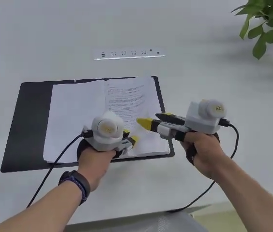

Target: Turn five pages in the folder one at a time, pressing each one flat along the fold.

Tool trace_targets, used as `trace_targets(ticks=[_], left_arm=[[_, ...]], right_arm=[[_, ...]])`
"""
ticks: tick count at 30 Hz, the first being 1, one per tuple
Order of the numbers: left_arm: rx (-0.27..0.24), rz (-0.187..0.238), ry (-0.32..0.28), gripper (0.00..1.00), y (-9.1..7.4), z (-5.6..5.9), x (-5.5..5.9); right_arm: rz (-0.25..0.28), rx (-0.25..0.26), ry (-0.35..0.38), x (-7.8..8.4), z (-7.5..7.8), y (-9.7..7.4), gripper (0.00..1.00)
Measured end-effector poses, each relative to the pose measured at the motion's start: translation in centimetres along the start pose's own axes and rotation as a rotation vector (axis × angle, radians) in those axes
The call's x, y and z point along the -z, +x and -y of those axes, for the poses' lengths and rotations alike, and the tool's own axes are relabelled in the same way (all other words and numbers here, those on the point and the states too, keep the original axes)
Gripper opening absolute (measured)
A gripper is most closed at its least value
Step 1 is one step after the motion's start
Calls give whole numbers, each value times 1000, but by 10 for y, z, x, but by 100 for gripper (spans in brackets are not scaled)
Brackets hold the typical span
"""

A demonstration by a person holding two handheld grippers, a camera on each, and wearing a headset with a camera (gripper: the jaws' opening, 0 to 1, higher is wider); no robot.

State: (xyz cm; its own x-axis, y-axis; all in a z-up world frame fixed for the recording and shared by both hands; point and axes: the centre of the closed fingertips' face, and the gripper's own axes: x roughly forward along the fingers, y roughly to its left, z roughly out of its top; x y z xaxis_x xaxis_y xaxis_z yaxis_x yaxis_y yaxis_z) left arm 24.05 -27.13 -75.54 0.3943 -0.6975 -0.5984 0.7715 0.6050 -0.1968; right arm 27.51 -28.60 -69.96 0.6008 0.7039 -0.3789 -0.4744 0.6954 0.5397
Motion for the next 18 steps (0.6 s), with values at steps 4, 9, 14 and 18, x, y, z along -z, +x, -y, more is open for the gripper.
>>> trace_targets(ticks=[4,9,14,18], left_arm=[[8,-2,-2,12,0,2,0],[12,-6,12,17,-3,6,0],[20,-5,8,26,-7,10,0],[11,-17,15,34,-12,11,2]], right_arm=[[-18,-11,-3,4,-2,6,38],[6,-11,20,4,-1,3,16],[1,1,31,8,1,1,9],[2,3,33,10,-1,-2,4]])
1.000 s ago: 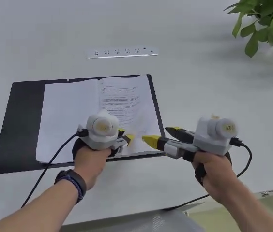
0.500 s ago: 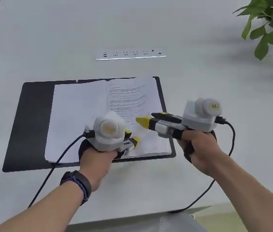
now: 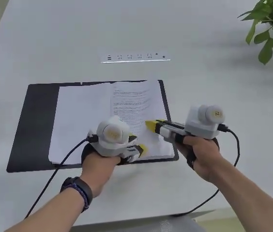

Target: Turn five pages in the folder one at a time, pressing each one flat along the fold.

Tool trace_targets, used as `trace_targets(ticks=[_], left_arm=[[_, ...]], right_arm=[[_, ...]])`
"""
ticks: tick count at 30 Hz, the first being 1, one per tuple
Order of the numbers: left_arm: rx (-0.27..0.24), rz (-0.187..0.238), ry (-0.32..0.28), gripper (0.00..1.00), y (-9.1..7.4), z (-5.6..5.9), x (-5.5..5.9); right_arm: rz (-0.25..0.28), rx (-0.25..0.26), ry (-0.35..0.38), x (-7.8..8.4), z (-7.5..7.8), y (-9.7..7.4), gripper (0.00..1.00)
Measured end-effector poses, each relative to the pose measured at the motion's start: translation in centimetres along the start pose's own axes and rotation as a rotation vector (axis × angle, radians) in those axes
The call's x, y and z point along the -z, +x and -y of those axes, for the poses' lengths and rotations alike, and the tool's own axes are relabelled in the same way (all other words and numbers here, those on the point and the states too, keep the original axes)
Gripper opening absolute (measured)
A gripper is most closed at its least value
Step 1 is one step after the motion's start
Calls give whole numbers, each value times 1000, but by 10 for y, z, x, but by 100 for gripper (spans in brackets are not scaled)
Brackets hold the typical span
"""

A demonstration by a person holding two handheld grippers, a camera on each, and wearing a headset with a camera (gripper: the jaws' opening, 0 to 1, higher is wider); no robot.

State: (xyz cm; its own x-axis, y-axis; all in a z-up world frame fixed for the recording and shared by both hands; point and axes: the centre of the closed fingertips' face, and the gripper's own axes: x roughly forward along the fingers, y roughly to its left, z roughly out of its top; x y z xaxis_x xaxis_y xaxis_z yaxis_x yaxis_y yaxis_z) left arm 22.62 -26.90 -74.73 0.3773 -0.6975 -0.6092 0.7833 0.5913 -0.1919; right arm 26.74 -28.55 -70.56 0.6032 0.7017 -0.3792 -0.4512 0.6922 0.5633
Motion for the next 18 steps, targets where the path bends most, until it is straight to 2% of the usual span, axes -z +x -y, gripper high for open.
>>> trace_targets(ticks=[9,13,18], left_arm=[[-3,3,8,46,-17,10,4],[-22,13,-12,48,-28,5,7],[-49,28,-13,50,-41,-5,5]], right_arm=[[10,15,20,0,-1,-2,0],[15,15,27,-1,-5,-2,0],[13,15,19,0,-12,0,0]])
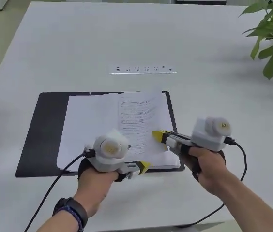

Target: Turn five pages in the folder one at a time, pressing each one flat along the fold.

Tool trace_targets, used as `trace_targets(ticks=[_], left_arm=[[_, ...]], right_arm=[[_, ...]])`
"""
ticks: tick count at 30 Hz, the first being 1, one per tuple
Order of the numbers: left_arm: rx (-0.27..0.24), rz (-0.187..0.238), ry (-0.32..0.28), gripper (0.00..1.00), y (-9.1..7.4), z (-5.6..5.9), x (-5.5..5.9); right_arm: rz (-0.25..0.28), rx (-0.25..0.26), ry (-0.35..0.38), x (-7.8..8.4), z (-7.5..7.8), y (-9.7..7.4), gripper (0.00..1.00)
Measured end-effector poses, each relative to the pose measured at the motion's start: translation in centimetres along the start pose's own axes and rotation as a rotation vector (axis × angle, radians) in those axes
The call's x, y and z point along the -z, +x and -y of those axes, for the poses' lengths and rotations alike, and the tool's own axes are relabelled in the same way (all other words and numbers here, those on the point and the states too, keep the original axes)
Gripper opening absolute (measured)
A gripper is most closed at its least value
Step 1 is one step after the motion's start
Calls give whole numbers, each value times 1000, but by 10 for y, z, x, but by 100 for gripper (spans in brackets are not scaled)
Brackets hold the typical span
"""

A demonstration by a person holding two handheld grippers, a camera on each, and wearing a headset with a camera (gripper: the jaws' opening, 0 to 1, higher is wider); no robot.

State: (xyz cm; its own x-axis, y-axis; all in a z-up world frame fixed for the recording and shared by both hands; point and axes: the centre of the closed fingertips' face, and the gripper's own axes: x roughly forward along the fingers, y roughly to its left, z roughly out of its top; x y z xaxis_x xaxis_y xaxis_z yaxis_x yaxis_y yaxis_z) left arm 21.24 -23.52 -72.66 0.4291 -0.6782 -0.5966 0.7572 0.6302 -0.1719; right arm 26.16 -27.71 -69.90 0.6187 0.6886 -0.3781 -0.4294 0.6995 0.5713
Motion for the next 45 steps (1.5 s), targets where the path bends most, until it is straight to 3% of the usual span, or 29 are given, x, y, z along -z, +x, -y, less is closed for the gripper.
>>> trace_targets(ticks=[6,22,31,36,45], left_arm=[[-54,30,3,52,-22,-21,-7],[-157,74,-69,57,-83,-58,5],[-234,116,-127,58,-118,-89,12],[-266,116,-137,59,-139,-104,22],[-294,110,-151,62,-165,-117,38]], right_arm=[[12,-1,10,-1,-8,4,0],[14,-18,12,-4,-31,21,0],[-1,-49,-9,-2,-51,34,0],[-6,-57,4,3,-59,42,0],[-20,-90,13,11,-81,61,0]])
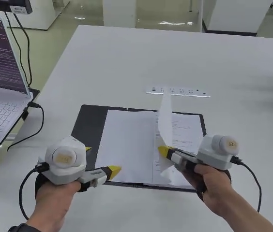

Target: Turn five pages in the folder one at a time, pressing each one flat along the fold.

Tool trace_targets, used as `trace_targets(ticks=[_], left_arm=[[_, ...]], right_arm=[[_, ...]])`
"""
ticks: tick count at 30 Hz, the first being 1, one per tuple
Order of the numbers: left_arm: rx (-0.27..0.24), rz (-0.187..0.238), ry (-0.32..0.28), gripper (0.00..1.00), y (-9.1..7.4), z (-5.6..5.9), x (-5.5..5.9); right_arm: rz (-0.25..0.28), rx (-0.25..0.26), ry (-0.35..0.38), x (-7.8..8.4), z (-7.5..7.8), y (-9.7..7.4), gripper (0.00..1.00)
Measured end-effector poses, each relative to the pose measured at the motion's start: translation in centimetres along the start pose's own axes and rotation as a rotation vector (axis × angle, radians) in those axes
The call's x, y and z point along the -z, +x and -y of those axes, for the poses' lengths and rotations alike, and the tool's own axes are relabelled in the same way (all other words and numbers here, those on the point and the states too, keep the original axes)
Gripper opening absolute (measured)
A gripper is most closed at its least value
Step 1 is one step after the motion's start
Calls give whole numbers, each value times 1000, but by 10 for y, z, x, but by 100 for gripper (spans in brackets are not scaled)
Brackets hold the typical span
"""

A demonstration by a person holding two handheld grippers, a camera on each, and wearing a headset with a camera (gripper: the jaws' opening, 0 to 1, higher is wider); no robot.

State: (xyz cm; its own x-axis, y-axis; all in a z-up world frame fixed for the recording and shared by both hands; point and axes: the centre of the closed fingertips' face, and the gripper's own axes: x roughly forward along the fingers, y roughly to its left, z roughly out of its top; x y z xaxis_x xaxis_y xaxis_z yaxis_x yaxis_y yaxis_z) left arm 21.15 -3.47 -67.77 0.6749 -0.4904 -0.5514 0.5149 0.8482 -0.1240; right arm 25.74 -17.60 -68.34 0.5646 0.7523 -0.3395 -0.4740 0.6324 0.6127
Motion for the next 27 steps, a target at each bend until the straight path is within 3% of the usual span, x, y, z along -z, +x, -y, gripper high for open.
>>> trace_targets(ticks=[12,20,27], left_arm=[[-16,6,-9,65,-26,-21,8],[-38,4,-36,67,-45,-39,20],[-57,13,-55,68,-60,-46,22]], right_arm=[[-31,-27,-16,7,-24,25,0],[-50,-46,-16,14,-38,43,0],[-65,-57,-17,14,-46,59,0]])
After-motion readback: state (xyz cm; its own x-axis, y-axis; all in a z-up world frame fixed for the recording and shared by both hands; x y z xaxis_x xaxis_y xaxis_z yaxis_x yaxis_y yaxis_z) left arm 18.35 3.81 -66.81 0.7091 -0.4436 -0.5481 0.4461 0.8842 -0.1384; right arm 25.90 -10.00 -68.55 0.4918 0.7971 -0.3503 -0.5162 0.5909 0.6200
